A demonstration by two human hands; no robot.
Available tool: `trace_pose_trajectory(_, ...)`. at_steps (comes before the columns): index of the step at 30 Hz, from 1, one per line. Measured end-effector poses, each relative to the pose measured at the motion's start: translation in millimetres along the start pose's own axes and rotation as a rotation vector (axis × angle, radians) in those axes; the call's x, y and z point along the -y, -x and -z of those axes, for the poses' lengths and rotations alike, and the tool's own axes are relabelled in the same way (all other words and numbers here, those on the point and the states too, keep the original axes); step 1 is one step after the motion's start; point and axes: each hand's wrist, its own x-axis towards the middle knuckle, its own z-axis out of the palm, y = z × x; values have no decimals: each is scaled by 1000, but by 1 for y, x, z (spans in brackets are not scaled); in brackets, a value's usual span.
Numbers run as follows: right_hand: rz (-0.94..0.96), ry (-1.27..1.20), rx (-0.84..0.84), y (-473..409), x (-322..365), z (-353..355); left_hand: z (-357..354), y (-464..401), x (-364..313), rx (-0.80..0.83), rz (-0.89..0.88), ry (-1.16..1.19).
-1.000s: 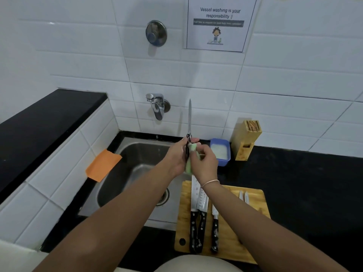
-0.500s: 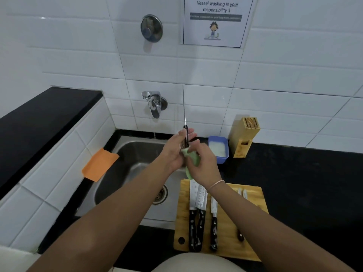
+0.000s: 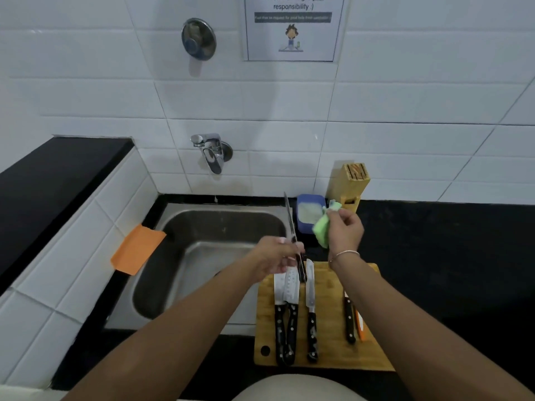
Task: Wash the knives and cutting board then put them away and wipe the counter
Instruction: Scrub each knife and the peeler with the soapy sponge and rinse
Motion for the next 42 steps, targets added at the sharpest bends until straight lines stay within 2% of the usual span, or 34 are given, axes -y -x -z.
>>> trace_pose_trajectory(4,23,67,-12,1,-5,18,-39,-9,24,-44,136,-271)
trace_pose_trajectory(8,41,125,-11,1,-5,29,-67,-5,42,-53,195,-507)
trace_pose_trajectory(15,52,216,52,-9,-5,46,-96,-6,53,-30,260,-713)
trace_pose_trajectory(20,42,263,75,-16,-3,62,-109,-15,48,19,207,-922)
trace_pose_trajectory(23,33,281,59,-19,-3,74,-121,-26,49,0,70,-1082)
trace_pose_trajectory(28,-14,256,34,-21,4,99,-145,-34,52,46,-63,-1077)
trace_pose_trajectory(36,-31,234,-38,-26,10,127,-166,-46,52,84,-55,-1238)
trace_pose_trajectory(42,-25,247,6,-25,11,108,-151,-49,48,67,129,-934)
